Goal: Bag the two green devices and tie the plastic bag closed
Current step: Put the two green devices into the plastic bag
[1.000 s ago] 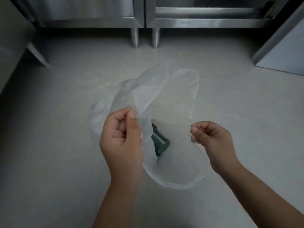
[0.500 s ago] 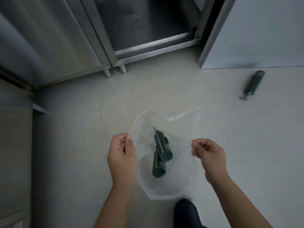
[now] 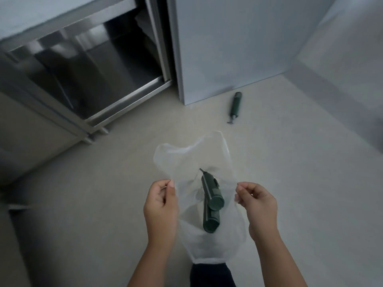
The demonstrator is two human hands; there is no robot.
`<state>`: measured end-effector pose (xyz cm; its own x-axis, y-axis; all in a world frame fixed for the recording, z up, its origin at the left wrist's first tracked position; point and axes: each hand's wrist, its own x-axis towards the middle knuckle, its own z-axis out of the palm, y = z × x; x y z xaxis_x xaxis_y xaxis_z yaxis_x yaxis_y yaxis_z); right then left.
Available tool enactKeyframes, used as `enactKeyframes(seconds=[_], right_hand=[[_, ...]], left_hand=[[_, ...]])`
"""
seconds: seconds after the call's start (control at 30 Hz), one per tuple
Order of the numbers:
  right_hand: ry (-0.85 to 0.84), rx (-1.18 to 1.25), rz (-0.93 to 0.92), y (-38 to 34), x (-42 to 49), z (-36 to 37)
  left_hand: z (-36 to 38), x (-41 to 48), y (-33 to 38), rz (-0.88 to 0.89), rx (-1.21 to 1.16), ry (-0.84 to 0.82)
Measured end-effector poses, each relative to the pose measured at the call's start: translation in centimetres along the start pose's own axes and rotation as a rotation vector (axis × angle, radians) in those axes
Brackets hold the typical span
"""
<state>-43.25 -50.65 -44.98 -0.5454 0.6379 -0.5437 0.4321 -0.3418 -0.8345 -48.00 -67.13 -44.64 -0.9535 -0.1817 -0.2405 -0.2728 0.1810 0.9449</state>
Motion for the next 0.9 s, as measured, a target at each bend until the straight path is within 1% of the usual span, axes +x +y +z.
enactKeyframes(seconds=[0.1, 0.23, 0.3, 0.4, 0.57, 0.67, 0.8, 0.9], right_hand=[[0.051, 0.035, 0.012, -3.1, -1.1, -3.7], [0.114, 0.069, 0.018, -7.3, -1.8, -8.0], [0.125, 0.09, 0.02, -9.5, -2.0, -9.6], [0.122, 0.113, -0.006, -12.9, -1.9, -11.3], [0.113, 0.111, -0.069, -18.1, -1.0, -13.1], [0.138, 0.128, -0.096, -20.4, -0.4, -13.6], [0.171, 0.153, -0.091, -22.9, 1.0, -13.1], [0.193, 0.144, -0.075, -25.3, 3.0, -11.7]], left_hand=[[2.4, -1.9, 3.4, -0.033, -0.029, -0.062], [5.7, -3.0, 9.0, -0.135, -0.105, -0.135], [7.1, -3.2, 11.4, -0.147, -0.106, -0.168], [8.7, -2.6, 14.8, -0.117, -0.106, -0.217], [10.3, -1.5, 19.3, -0.067, -0.118, -0.24], [11.3, -0.7, 21.6, -0.031, -0.102, -0.306], [12.8, 1.7, 23.9, 0.029, -0.072, -0.404], [14.3, 4.5, 25.1, 0.042, -0.059, -0.457]])
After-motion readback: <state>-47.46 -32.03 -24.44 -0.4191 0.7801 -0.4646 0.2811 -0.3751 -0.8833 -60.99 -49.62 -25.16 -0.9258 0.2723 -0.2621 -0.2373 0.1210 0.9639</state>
